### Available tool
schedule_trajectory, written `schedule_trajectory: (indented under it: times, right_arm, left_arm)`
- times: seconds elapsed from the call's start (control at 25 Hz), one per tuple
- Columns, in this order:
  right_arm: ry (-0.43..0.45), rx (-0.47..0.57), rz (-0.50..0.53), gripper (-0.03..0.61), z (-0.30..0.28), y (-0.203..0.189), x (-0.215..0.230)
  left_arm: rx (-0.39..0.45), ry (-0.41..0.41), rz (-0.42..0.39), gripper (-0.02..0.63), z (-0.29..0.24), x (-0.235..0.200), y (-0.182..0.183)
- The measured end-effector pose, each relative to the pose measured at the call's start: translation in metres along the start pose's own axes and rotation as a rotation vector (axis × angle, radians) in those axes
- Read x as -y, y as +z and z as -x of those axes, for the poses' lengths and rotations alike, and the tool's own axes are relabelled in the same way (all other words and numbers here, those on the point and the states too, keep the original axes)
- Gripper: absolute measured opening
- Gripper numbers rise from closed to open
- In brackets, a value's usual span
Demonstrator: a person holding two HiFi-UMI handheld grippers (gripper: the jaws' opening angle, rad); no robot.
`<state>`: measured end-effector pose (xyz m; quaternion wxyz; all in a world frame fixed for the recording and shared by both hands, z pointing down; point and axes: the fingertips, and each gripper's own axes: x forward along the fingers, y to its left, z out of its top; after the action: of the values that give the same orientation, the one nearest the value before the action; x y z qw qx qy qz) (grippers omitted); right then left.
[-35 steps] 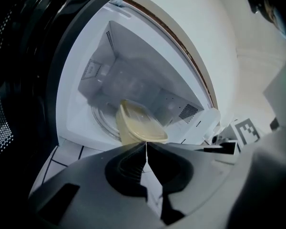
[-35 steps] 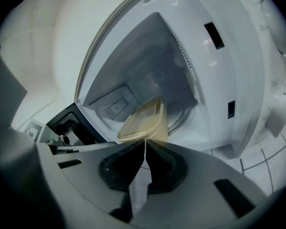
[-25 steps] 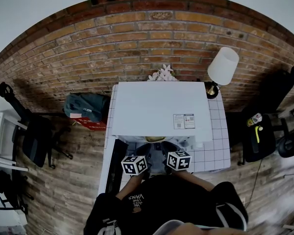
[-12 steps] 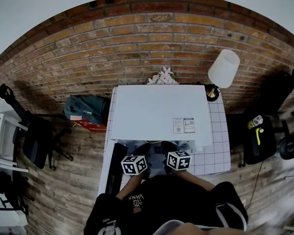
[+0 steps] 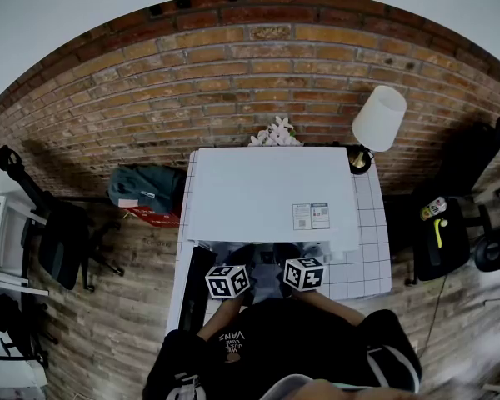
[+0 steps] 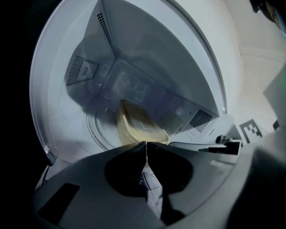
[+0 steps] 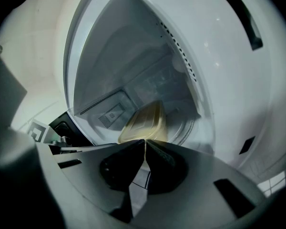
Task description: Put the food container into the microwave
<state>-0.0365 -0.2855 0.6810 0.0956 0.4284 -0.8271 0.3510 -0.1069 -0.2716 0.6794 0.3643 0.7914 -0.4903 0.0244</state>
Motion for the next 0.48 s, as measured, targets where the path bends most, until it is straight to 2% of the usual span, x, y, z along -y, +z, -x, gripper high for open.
schedule_trajectory:
  times: [0.48]
  right_arm:
    - [0.008,0.043,0.004,0.012,0.012,0.001,-0.01]
  left_arm:
    - [0.024,-0.013,-0.012,0.017,0.014,0.008,-0.001]
